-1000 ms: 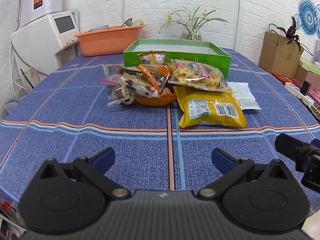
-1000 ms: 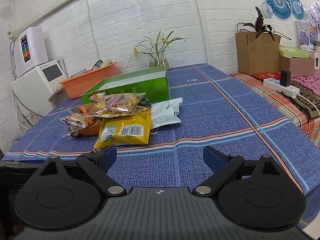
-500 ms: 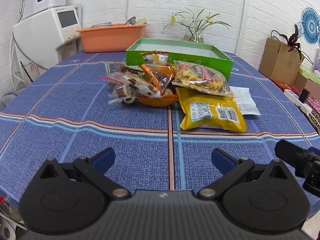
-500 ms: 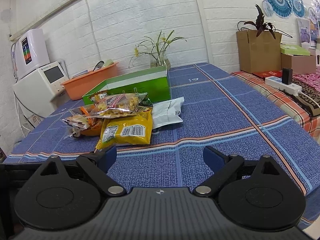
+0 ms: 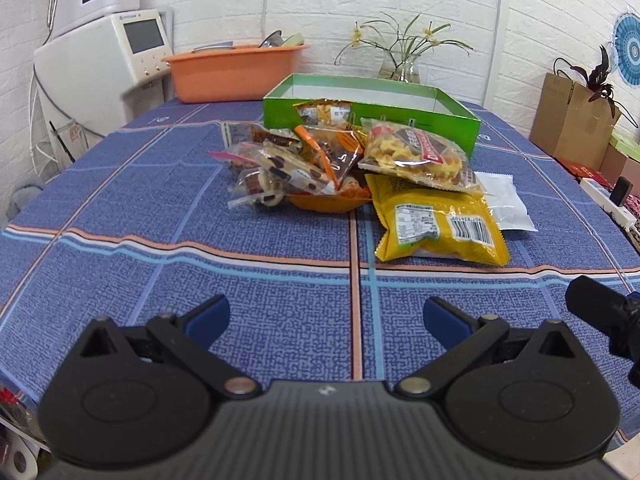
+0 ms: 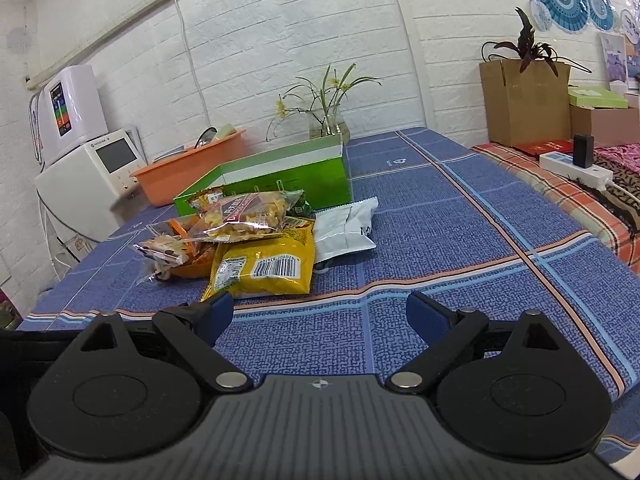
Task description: Organize snacks
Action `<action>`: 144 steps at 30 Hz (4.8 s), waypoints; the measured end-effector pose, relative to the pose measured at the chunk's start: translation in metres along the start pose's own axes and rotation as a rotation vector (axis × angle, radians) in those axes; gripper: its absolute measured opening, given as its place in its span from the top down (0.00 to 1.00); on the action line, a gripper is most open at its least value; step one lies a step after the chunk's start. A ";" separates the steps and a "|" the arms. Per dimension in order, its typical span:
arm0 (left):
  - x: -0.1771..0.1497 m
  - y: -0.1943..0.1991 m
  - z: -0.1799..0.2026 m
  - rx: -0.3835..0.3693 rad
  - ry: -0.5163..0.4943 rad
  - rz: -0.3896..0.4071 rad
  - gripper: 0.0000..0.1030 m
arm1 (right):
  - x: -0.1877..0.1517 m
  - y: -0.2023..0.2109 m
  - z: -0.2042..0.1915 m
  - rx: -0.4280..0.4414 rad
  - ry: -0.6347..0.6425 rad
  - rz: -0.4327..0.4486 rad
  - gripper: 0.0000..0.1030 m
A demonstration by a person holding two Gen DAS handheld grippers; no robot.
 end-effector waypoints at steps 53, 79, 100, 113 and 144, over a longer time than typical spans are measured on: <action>0.101 -0.078 0.025 -0.363 -0.110 0.155 0.49 | 0.060 -0.174 -0.053 0.337 -0.096 -0.271 0.14; 0.103 -0.040 0.012 -0.481 -0.039 0.209 0.50 | 0.091 -0.119 -0.086 0.409 -0.007 -0.151 0.50; 0.234 -0.149 0.003 -0.282 -0.187 0.257 0.52 | 0.176 -0.272 -0.077 0.437 -0.293 -0.136 0.46; 0.195 -0.097 -0.017 -0.201 -0.221 0.362 0.19 | 0.166 -0.201 -0.030 0.363 -0.099 -0.083 0.00; 0.045 -0.072 0.045 -0.580 -0.042 -0.020 0.46 | 0.014 -0.123 -0.028 0.251 -0.166 -0.376 0.32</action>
Point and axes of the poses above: each gripper's, at about its wrist camera, not at the fingertips, and y roughly against the way its jaws point, z to its right, x to its top, the point moved 10 cm from there along -y, roughly the way its jaws point, and after that the axes turned 9 degrees about -y, right-handed, at the moved point
